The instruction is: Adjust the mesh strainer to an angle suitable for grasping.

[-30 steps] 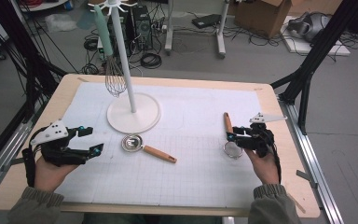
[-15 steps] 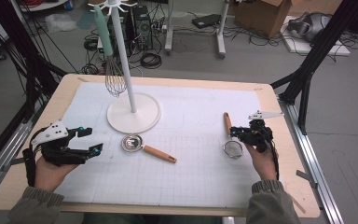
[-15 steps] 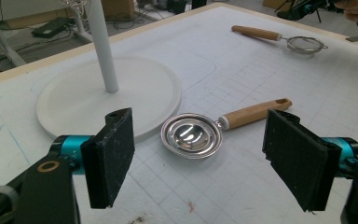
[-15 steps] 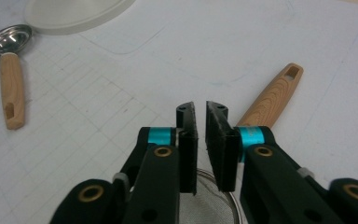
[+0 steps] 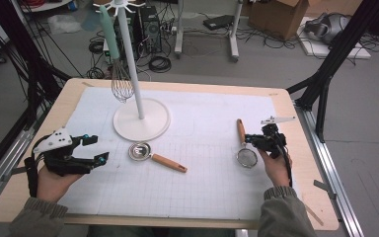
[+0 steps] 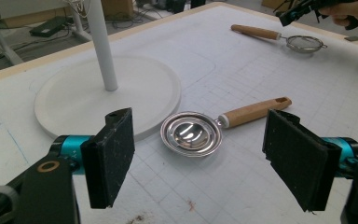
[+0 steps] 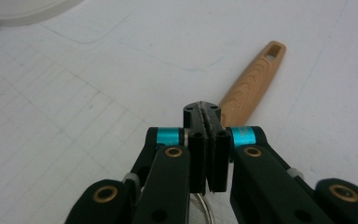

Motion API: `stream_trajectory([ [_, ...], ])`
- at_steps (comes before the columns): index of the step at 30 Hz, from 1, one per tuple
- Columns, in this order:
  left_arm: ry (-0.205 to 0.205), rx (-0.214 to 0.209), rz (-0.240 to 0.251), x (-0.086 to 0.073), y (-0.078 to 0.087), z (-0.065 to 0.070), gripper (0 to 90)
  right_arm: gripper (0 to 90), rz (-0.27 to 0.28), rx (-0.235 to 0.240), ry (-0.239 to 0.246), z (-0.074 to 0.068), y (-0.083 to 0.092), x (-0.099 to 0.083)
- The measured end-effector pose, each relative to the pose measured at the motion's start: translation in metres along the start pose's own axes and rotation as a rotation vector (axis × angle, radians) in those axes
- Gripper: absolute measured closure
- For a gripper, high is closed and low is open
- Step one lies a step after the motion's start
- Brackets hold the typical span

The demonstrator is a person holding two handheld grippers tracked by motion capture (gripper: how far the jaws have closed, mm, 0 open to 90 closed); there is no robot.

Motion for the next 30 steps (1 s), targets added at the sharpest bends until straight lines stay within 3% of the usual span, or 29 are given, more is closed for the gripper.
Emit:
stream_trajectory([
  [6,0.002,-0.003,0.001,0.0,0.0,0.0,25.4,89.3,-0.003,-0.032,-0.052,0.008,-0.004,-0.004],
  [13,0.0,-0.004,-0.001,-0.001,-0.001,0.001,25.3,89.3,-0.048,-0.068,-0.091,0.016,-0.013,-0.009],
  [18,0.003,-0.006,-0.002,-0.001,-0.003,0.001,25.4,89.3,-0.069,-0.1,-0.092,0.019,-0.02,-0.01],
  [30,0.001,-0.009,-0.003,-0.001,-0.002,0.001,25.3,89.2,-0.09,-0.081,-0.062,0.014,-0.031,-0.009],
])
Point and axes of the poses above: each handheld gripper's, and its own axes: y roughly backward along the jaws, x roughly out of its top, z roughly to its right, the point moved 2 cm from there along -y, roughly forward along the jaws, and after that the axes turned 10 degrees about y, right-handed, at the moved point
